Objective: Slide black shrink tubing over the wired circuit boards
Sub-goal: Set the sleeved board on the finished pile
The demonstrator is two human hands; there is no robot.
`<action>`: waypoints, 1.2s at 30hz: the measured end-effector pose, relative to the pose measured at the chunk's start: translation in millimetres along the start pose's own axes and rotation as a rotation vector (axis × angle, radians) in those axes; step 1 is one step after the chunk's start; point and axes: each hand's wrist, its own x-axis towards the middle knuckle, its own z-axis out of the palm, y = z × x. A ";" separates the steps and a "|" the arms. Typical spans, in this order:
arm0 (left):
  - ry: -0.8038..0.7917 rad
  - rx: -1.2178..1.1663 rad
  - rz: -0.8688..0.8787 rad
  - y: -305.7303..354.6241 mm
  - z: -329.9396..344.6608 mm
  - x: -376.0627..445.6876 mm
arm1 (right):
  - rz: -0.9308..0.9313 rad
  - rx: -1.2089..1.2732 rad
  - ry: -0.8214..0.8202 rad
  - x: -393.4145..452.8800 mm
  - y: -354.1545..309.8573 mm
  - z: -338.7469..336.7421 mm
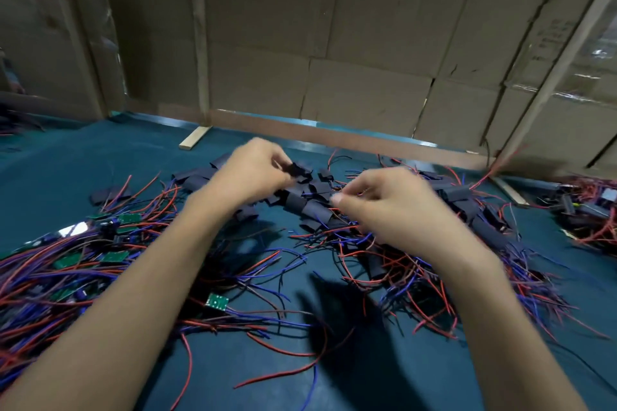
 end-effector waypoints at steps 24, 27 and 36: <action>0.371 -0.619 -0.039 19.4 -65.0 -12.7 | -0.358 0.043 -0.287 -10.5 -30.0 93.3; 0.338 -0.776 -0.076 21.9 -73.0 -15.9 | -0.281 0.300 -0.185 -3.1 -22.7 49.2; -0.050 -0.817 0.090 27.5 -75.0 -33.5 | -0.219 0.776 0.055 -2.8 13.3 -23.2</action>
